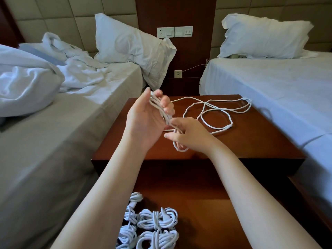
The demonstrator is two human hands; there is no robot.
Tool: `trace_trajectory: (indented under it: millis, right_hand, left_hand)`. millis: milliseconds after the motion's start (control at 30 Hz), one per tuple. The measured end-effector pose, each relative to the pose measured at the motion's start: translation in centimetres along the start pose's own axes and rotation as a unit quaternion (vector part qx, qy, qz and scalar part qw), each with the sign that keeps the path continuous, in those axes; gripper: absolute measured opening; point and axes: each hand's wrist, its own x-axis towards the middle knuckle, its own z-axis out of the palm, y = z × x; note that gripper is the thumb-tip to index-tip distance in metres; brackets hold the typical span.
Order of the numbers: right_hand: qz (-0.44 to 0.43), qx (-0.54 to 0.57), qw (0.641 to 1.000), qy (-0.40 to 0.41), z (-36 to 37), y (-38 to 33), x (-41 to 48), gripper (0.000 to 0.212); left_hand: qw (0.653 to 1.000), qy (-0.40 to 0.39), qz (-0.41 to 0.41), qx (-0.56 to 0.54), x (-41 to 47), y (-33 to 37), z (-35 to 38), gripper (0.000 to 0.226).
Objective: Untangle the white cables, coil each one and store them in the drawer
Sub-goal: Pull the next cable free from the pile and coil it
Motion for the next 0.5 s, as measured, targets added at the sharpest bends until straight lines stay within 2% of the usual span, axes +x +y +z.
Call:
trace_trajectory:
  millis: [67,100,167,267,400,500]
  right_hand:
    - [0.026,-0.027,0.999,-0.033,0.1,-0.1,0.2,0.007]
    - [0.035,-0.045,0.997,-0.044,0.1,-0.2,0.2,0.005]
    - [0.052,-0.085,0.993,-0.057,-0.2,-0.3,0.1,0.006]
    - [0.073,-0.134,0.987,-0.054,-0.5,0.2,-0.1,0.013]
    - [0.066,-0.186,0.98,0.01,-0.2,1.0,0.1,0.02]
    - [0.039,-0.261,0.96,0.095,0.0,1.6,0.4,0.022]
  left_hand:
    - [0.994,0.095,0.06,0.0,0.3,-0.2,0.2,0.035]
    - [0.987,0.135,0.089,0.01,0.5,-0.3,0.3,0.035]
    - [0.97,0.191,0.15,0.018,0.8,-0.2,0.3,0.033]
    - [0.947,0.229,0.22,0.045,0.8,0.3,0.0,0.029]
    - [0.912,0.271,0.252,0.178,0.6,-0.5,-0.8,0.024]
    - [0.845,0.298,0.288,0.337,0.5,-1.2,-1.3,0.026]
